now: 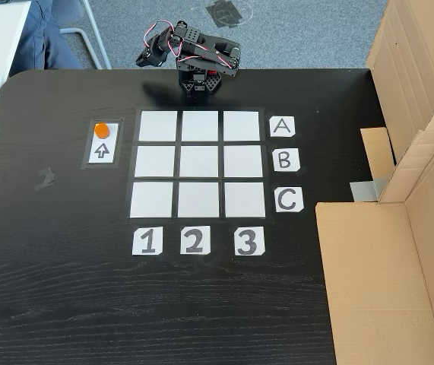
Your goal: Pick up the round, orange token and place it in the grid on square A1.
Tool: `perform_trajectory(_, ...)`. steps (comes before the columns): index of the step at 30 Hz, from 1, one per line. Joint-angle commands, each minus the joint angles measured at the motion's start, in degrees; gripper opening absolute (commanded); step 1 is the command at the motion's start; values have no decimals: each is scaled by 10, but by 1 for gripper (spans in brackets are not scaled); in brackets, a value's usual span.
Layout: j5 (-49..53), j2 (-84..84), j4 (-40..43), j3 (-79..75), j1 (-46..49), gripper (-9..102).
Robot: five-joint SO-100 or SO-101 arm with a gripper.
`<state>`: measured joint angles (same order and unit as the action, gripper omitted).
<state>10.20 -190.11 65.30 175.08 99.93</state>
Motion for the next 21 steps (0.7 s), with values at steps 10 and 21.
perform_trajectory(10, 23, 199, -4, -133, 28, 12)
perform_trajectory(21, 23, 349, 14, -254, 9, 14)
